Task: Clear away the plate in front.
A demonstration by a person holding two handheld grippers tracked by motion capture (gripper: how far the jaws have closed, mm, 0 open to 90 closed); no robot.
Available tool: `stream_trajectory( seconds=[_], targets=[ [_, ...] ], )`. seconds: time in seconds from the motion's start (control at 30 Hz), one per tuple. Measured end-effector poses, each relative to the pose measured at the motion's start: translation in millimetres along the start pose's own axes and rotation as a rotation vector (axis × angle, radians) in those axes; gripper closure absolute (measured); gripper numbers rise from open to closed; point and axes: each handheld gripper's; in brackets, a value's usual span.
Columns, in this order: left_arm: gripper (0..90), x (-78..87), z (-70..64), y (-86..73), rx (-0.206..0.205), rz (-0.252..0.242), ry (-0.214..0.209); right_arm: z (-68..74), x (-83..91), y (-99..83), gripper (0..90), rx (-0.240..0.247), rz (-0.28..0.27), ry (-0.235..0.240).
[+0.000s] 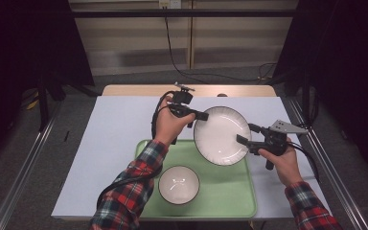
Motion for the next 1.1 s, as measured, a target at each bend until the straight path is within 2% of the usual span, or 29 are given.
stream_trajectory(
  seconds=[0.07, 0.13, 0.3, 0.37, 0.4, 0.47, 0.5, 0.6, 0.63, 0.67, 0.7, 0.77, 0.83, 0.9, 0.93, 1.0, 1.07, 1.1],
  targets=[
    [83.6, 1.0, -2.9, 0.9, -0.019, 0.006, -0.008, -0.1, 0.3, -0.1, 27.3, -0.012, 0.009, 0.004],
    [83.5, 1.4, -4.9, 1.0, -0.023, 0.009, -0.01, 0.2, -0.3, -0.2, 31.2, -0.036, 0.01, 0.03],
    [83.2, 1.2, -4.0, -1.7, -0.028, 0.015, -0.008, 2.2, -1.8, -1.7, 46.3, -0.056, 0.027, 0.071],
    [83.1, -0.6, -4.0, -3.7, -0.029, 0.023, -0.015, 3.9, -2.3, -2.3, 50.8, -0.096, 0.041, 0.083],
    [83.1, -1.5, -4.6, -4.2, -0.032, 0.025, -0.012, 4.3, -2.5, -2.9, 53.0, -0.094, 0.044, 0.092],
    [82.8, -2.3, -4.0, -5.3, -0.039, 0.028, -0.017, 3.1, -2.6, -3.6, 57.4, -0.13, 0.073, 0.097],
    [82.5, -2.1, -3.7, -5.9, -0.05, 0.025, -0.022, 2.4, -2.3, -4.2, 58.6, -0.133, 0.079, 0.1],
    [82.0, 0.1, -1.7, -7.2, -0.061, 0.006, -0.024, 0.2, -0.5, -4.2, 72.2, -0.187, 0.065, 0.094],
    [81.2, 0.9, -1.3, -7.6, -0.061, -0.007, -0.027, -1.9, 1.3, -3.1, 77.0, -0.24, 0.052, 0.101],
    [80.6, 2.0, -0.4, -7.6, -0.076, -0.011, -0.033, -2.4, 2.2, -2.0, 79.5, -0.267, 0.043, 0.101],
    [80.0, 2.1, -0.6, -8.4, -0.084, -0.029, -0.042, -1.9, 3.3, -0.3, 80.9, -0.288, 0.036, 0.092],
    [79.6, 0.8, -2.9, -10.3, -0.106, -0.022, -0.035, -1.7, 5.6, 3.3, 83.1, -0.322, 0.021, 0.06],
    [80.3, -2.4, -1.9, -13.5, -0.105, -0.028, -0.045, -2.5, 7.8, 5.9, 83.5, -0.331, 0.014, 0.035],
    [80.6, -3.7, -0.2, -15.9, -0.084, -0.046, -0.064, -1.3, 11.1, 8.4, 83.6, -0.364, 0.015, 0.012],
    [80.4, -3.5, 0.5, -16.8, -0.079, -0.056, -0.073, -0.6, 12.2, 9.8, 83.5, -0.362, 0.012, -0.002],
    [80.2, -2.7, 0.1, -17.5, -0.093, -0.07, -0.072, 1.2, 13.4, 11.6, 83.6, -0.375, 0.007, -0.01],
    [75.0, -0.3, 0.3, -17.3, -0.111, -0.091, -0.057, 2.5, 13.7, 12.5, 83.6, -0.395, 0.026, -0.024],
    [71.4, 0.9, 1.1, -17.3, -0.112, -0.102, -0.061, 1.8, 13.2, 11.5, 83.6, -0.385, 0.036, -0.033]
  ],
)
Point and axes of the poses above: each handheld gripper's, and its own axes: x roughly backward along the jaws, y roughly out of its top, z roughly to its left, and after that the axes turned 5 degrees about -z, right-handed
